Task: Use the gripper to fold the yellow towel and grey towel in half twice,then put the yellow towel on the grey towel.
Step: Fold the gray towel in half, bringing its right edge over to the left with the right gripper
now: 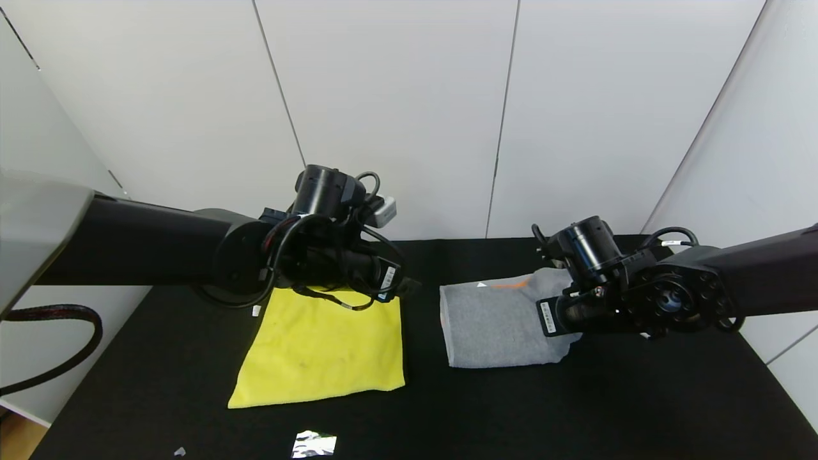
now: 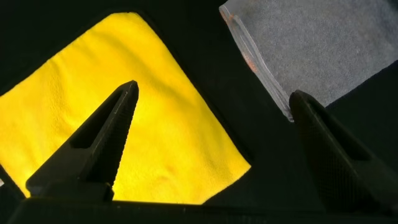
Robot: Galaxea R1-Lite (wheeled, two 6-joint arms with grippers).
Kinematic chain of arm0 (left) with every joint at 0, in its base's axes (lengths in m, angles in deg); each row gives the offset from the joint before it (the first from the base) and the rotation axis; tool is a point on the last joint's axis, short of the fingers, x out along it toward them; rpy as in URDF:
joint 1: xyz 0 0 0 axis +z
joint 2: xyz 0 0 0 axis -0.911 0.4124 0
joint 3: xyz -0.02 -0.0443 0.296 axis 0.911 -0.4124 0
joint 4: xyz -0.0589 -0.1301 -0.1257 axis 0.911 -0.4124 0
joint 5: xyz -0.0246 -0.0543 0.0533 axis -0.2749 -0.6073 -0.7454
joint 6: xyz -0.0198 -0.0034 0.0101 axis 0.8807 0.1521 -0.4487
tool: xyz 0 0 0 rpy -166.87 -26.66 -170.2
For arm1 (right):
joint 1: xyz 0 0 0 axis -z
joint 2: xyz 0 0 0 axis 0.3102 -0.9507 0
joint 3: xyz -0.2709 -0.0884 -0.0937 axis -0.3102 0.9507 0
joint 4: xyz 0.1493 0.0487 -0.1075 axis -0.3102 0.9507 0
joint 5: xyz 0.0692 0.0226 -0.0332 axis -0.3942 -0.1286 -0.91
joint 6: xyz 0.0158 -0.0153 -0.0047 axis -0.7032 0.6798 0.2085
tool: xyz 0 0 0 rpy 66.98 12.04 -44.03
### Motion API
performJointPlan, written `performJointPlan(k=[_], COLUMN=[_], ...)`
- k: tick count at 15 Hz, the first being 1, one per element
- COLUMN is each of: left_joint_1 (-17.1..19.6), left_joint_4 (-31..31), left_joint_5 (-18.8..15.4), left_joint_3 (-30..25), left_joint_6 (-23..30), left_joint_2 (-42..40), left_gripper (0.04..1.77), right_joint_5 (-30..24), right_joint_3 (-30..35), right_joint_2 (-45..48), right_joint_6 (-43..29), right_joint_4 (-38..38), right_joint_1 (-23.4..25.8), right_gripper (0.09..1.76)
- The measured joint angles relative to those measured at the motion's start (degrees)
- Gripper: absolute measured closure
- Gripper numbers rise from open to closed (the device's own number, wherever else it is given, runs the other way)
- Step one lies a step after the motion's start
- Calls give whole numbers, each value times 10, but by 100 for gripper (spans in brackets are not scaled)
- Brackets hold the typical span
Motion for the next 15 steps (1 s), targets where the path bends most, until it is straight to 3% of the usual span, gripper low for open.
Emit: performJointPlan(k=[15], left_joint_1=[5], left_joint_4=[0], left_joint_5=[-1], left_joint_3=[2], left_joint_6=[0], left_joint_2=[-4], left_gripper=[9], right_joint_5=[-12], right_joint_3=[-31], right_joint_2=[-77], right_joint_6=[-5], right_joint_4=[-72], right_joint_1=[-91], right_gripper=[168])
